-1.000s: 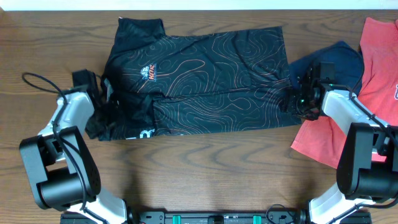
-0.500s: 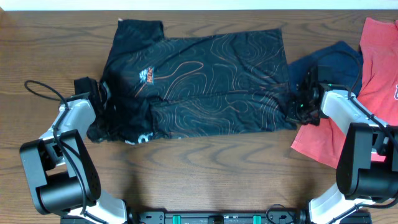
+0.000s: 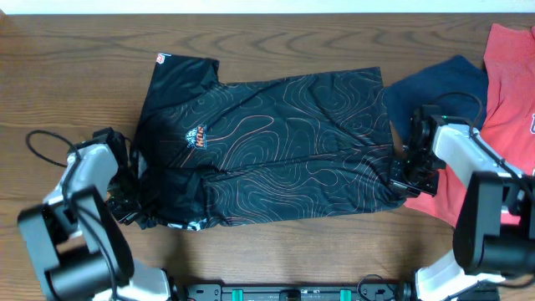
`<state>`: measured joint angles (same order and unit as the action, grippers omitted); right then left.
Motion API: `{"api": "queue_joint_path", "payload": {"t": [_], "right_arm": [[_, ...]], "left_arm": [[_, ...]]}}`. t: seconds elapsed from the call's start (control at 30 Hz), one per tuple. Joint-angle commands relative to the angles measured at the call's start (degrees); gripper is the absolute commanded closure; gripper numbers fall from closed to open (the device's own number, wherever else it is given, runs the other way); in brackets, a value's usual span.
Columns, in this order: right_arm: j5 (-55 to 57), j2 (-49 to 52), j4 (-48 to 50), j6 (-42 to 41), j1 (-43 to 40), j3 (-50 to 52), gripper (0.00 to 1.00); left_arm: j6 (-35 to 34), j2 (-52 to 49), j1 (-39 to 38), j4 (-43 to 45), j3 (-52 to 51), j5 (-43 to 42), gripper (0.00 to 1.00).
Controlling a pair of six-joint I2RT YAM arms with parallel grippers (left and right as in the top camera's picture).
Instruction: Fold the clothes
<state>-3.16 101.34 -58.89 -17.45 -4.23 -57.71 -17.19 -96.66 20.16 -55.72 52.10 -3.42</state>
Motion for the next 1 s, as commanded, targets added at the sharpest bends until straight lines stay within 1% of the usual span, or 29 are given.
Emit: {"api": "queue_joint_path", "payload": {"t": [0.0,0.03,0.07,0.1,0.13,0.17,0.2,0.23,0.27,0.37,0.47,0.6,0.63,0.73,0.87,0.97], "right_arm": [[1.4,-4.9,1.0,-1.4,0.5,0.1,0.98],[1.4,-5.8,1.8,-1.3,0.5,0.1,0.96],[1.3,-6.8,2.8,-1.3,0.5,0.1,0.94],[1.2,-7.9,4.0,-1.4,0.5,0.0,0.92],[1.1,-8.9,5.3,-1.4,0.5,0.0,0.88],[1.0,-9.7,6.4,-1.4,0.5,0.0,0.68],[0.9,-10.6,7.5,-1.4,0.5,0.0,0.49],[0.5,-11.6,8.6,-1.3,0.6,0.0,0.33],[-0.3,-12.3,9.4,-1.0,0.5,0.0,0.28],[-4.4,-14.9,12.4,1.2,0.6,0.0,0.28],[-9.1,-17.1,14.7,2.9,0.6,0.0,0.30],[-11.3,-18.6,15.6,3.0,0.6,0.0,0.30],[-11.3,-18.6,15.4,3.0,0.6,0.0,0.30],[-11.3,-18.6,14.7,3.0,0.5,0.0,0.30],[-11.3,-18.6,14.3,3.0,0.6,0.0,0.30],[-11.3,-18.6,13.8,2.9,0.6,0.0,0.30]], "left_arm": [[-0.9,6.2,0.4,-0.8,0.0,1.3,0.94],[-0.9,7.6,0.4,-0.8,0.0,1.3,0.92],[-0.9,9.3,0.4,-0.8,0.1,1.3,0.83],[-0.9,10.8,0.4,-0.8,0.5,1.3,0.45],[-0.9,12.0,0.4,-0.8,1.1,1.3,0.14],[-0.9,13.4,0.4,-0.8,1.9,1.3,0.02],[-0.9,14.4,0.4,-0.7,2.8,1.3,0.02],[-0.9,15.4,0.4,-0.6,4.0,1.3,0.02],[-0.9,16.0,0.4,-0.3,5.3,1.3,0.02],[0.1,16.6,-0.1,2.8,9.6,-0.8,0.02],[4.2,15.4,-1.1,10.8,13.0,-8.6,0.02],[7.8,10.2,-2.5,20.3,17.1,-14.8,0.02],[9.9,8.0,-2.9,22.3,18.5,-16.8,0.02],[12.8,0.5,-3.7,26.4,23.3,-18.4,0.02],[13.1,-10.8,-4.1,31.5,30.5,-20.0,0.02],[13.4,-18.6,-4.3,33.7,35.8,-20.6,0.02]]}}
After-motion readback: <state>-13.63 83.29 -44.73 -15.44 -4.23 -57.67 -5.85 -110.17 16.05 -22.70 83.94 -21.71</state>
